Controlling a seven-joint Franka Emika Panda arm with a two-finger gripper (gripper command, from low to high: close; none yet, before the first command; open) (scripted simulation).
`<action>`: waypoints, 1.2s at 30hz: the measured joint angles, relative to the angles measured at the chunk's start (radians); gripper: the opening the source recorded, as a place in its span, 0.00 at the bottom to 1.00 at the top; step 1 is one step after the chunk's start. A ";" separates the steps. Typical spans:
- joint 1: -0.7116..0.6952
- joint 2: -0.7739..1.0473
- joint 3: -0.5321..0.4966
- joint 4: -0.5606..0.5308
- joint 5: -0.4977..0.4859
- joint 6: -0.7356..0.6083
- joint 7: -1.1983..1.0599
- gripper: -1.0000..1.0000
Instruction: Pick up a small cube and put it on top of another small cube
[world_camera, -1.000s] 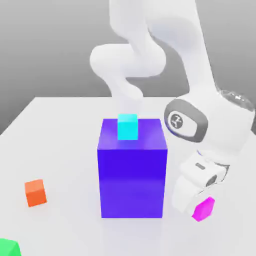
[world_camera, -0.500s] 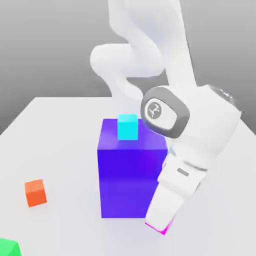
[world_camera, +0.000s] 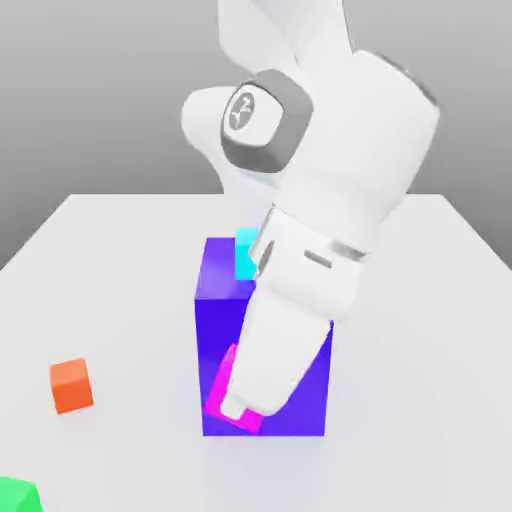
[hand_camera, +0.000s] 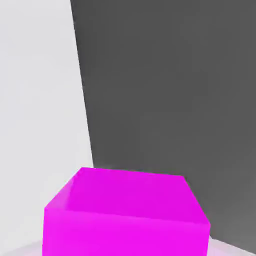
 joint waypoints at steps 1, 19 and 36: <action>-0.008 -0.012 -0.002 0.004 0.011 0.001 -0.043 0.00; -0.093 -0.135 -0.126 0.071 0.332 0.056 -0.907 0.00; -0.187 -0.002 -0.226 0.146 0.728 0.055 -1.792 0.00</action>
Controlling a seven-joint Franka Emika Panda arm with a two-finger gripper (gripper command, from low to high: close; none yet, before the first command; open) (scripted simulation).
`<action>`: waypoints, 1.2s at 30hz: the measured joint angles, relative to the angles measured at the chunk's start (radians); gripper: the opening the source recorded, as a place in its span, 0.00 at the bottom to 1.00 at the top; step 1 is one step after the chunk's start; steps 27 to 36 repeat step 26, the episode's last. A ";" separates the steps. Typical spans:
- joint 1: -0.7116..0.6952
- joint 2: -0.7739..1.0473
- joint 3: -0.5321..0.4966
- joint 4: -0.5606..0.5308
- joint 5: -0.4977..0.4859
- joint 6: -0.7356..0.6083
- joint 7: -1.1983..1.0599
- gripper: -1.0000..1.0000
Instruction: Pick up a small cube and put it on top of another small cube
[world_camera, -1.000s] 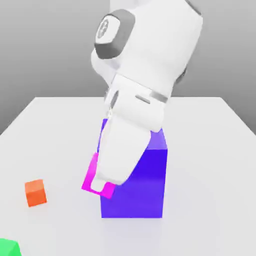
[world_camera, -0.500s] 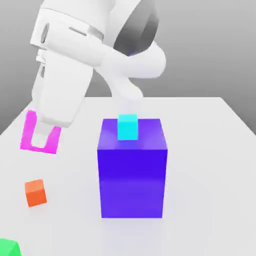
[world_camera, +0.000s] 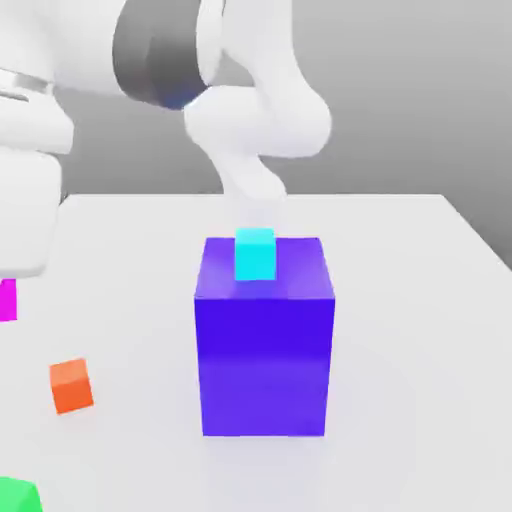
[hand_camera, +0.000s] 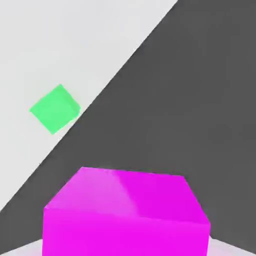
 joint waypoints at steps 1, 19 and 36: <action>-0.007 0.016 0.000 0.005 0.019 -0.003 -0.049 0.00; -0.138 0.396 0.028 0.053 0.032 0.049 -0.658 0.00; -0.137 0.451 0.027 0.055 0.027 0.100 -0.660 1.00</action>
